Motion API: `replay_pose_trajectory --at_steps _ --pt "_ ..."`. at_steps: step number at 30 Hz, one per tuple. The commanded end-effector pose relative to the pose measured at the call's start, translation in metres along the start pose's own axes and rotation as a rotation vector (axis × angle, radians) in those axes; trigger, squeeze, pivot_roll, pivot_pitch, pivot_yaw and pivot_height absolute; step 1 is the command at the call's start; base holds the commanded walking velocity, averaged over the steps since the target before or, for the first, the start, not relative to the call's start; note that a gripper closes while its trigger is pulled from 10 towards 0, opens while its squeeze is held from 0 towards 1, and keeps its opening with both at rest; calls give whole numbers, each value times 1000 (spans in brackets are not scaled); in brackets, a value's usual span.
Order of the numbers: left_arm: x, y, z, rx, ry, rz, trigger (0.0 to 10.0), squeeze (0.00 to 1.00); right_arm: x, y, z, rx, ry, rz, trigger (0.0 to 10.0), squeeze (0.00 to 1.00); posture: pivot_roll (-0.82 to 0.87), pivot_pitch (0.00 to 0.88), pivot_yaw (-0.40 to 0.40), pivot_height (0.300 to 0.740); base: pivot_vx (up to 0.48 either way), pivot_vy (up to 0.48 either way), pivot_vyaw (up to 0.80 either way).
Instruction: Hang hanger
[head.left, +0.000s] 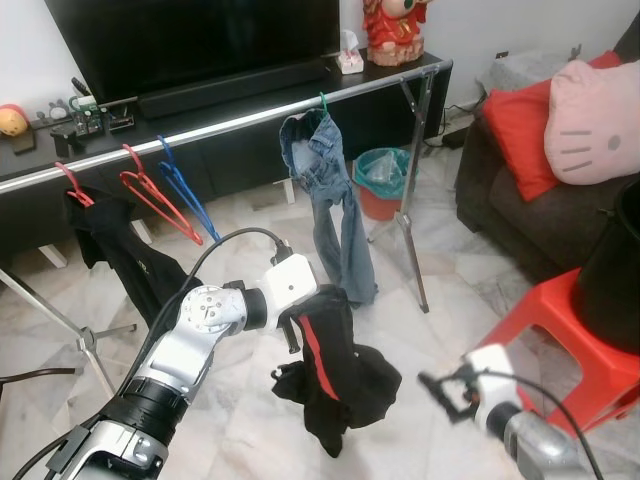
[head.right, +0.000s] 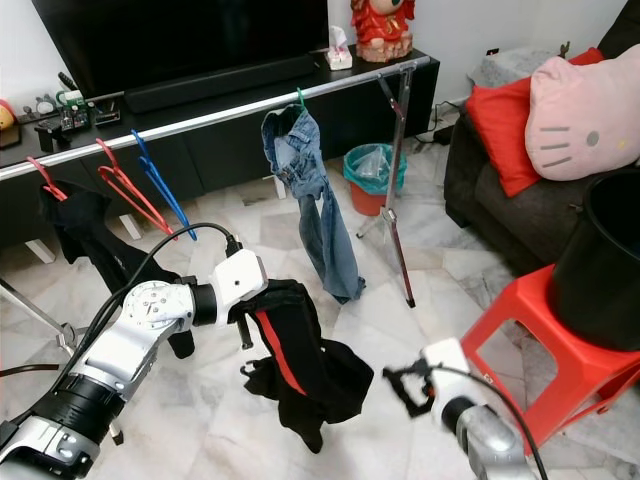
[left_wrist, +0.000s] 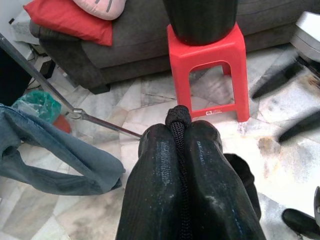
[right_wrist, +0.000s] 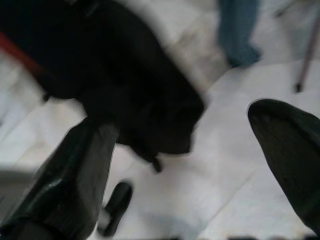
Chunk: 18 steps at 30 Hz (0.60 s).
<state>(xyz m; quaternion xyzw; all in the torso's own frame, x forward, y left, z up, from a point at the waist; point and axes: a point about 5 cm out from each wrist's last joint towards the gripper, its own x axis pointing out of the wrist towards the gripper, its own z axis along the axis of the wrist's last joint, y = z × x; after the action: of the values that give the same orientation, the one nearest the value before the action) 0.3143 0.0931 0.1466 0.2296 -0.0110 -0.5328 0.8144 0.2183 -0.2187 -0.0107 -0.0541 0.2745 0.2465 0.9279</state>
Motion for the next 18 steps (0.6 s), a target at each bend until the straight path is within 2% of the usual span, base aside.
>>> replay_pose_trajectory --at_steps 1,3,4,7,9,12,13,18 --pt "-4 9 5 7 -16 29 10000 0 -3 -2 8 -46 -28 33 10000 0 57 0 104 740 0 0 0" --pt "-5 11 6 6 -16 29 10000 0 -9 -10 5 -78 -13 15 10000 0 54 6 106 740 0 0 0" --pt "-5 12 6 3 -16 28 10000 0 -13 -23 6 -79 -9 -74 10000 0 52 7 107 740 0 0 0" --pt "-6 12 6 -3 -15 20 10000 0 -20 -40 10 -93 -30 -198 10000 0 49 7 108 740 0 0 0" --pt "-7 11 6 -14 -18 9 10000 0 -25 -50 11 -30 -45 -260 10000 0 48 9 110 740 0 0 0" --pt "-9 13 9 -37 -33 -5 10000 0 -26 -41 6 -65 -28 -191 10000 0 49 13 111 740 0 0 0" --pt "-12 16 13 -63 -53 -19 10000 0 -26 -33 1 -109 -5 -134 10000 0 49 13 111 740 0 0 0" --pt "-18 23 19 -105 -88 -39 10000 0 -27 -22 -4 -133 -11 -47 10000 0 53 20 115 740 0 0 0"
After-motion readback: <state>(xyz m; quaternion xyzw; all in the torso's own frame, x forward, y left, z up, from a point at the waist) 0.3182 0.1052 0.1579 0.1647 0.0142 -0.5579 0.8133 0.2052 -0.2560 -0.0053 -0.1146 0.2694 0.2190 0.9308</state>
